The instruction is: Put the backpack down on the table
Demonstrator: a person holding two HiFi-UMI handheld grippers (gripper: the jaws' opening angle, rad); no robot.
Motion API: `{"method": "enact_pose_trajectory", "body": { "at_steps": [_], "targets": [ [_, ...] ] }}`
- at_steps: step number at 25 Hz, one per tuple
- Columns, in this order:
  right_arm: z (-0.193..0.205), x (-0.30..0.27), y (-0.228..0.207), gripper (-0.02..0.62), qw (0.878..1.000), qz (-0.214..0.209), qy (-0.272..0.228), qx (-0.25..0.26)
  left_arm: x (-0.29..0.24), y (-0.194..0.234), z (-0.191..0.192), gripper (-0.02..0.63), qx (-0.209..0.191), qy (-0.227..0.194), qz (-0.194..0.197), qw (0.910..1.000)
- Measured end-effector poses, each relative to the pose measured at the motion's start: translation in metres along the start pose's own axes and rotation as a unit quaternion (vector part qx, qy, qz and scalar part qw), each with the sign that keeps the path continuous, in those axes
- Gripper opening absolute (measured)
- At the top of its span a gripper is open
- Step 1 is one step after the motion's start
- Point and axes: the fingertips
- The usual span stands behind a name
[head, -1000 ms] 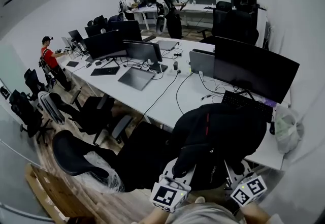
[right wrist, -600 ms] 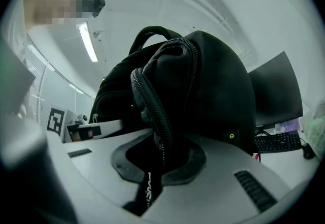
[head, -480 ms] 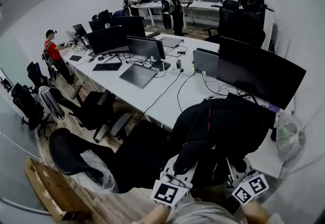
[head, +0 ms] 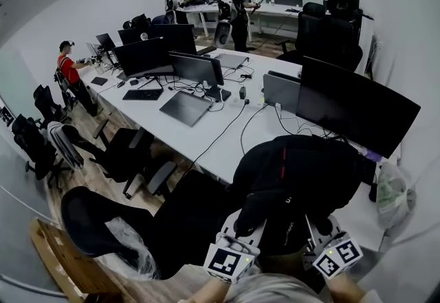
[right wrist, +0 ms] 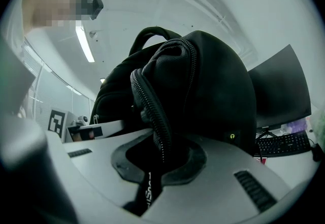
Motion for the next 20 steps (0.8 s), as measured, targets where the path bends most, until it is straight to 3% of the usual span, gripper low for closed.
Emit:
{"method": "enact_pose_trajectory", "body": {
  "at_steps": [20],
  "targets": [
    [-0.016, -0.143, -0.047, 0.029, 1.0, 0.02, -0.005, 0.014, -0.091, 0.126, -0.002, 0.038, 0.012, -0.015, 0.013, 0.9997]
  ]
}}
Point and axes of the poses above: the fingertips, and each gripper's own axes: x backward along the fingers, y to its left, z out of its underside, and after that the axes turned 3 degrees about -z, right-handed
